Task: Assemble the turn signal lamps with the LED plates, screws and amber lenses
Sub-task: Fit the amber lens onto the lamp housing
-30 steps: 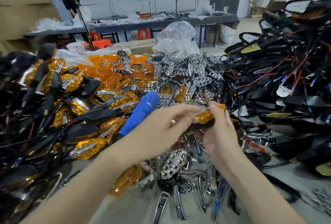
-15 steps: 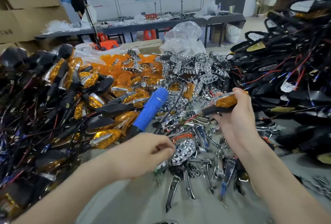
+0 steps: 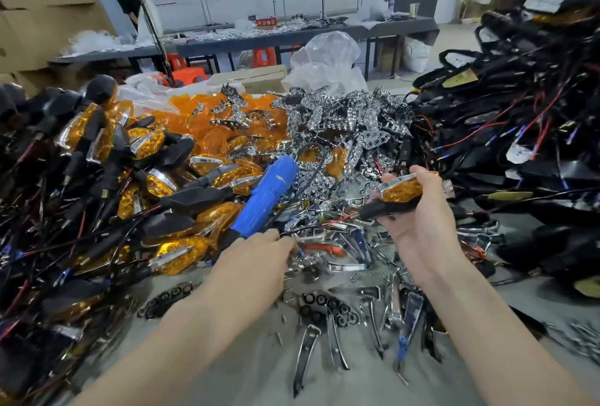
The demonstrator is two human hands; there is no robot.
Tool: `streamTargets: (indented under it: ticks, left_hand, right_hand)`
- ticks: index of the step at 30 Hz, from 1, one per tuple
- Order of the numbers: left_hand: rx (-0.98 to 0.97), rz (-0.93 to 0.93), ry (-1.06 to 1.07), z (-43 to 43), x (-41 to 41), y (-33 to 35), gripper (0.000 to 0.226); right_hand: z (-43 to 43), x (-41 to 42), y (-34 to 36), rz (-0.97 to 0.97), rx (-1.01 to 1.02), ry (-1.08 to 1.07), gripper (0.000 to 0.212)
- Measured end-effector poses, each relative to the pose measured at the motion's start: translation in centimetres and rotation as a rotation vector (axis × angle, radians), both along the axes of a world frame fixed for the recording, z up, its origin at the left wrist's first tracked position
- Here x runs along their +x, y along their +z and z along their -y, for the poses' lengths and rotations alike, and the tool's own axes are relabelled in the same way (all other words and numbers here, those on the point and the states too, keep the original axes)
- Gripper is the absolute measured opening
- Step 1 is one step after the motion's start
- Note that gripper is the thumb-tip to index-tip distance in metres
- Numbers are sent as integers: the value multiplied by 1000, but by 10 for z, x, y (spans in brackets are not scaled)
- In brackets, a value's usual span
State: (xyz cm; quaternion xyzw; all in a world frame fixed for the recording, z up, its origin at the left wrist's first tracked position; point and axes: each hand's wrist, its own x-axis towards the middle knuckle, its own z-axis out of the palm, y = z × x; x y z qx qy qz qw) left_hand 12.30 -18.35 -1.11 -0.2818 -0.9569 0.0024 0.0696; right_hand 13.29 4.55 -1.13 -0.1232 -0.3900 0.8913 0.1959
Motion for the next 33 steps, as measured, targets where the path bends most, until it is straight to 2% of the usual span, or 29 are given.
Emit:
streamTargets:
  ticks: [4,7,12,15,19,25,33]
  left_hand:
    - [149,-2,-15,-3,6,5,31]
    - [279,36,-187,-13,14,7,35]
    - [128,-8,-498,-34,15,0,24]
    - [32,-6,-466,-39,8,-8,28]
    - [22,9,-421,-40,-1,-13,34]
    - [-27,-56,-425,-53,0,-11,29]
    - [-62,-50,-424,-65,0,-2,24]
  right_hand:
    - [-6,0,4,5,-72,-18,12]
    - [-10,1,5,4,-122,-12,16]
    - [-11,3,4,3,-138,-9,16]
    - [-11,4,3,-6,-140,-10,16]
    - [-10,3,2,-3,-107,-4,15]
    - [-9,3,-1,-56,-139,34,12]
    - [-6,3,0,-205,-231,126,17]
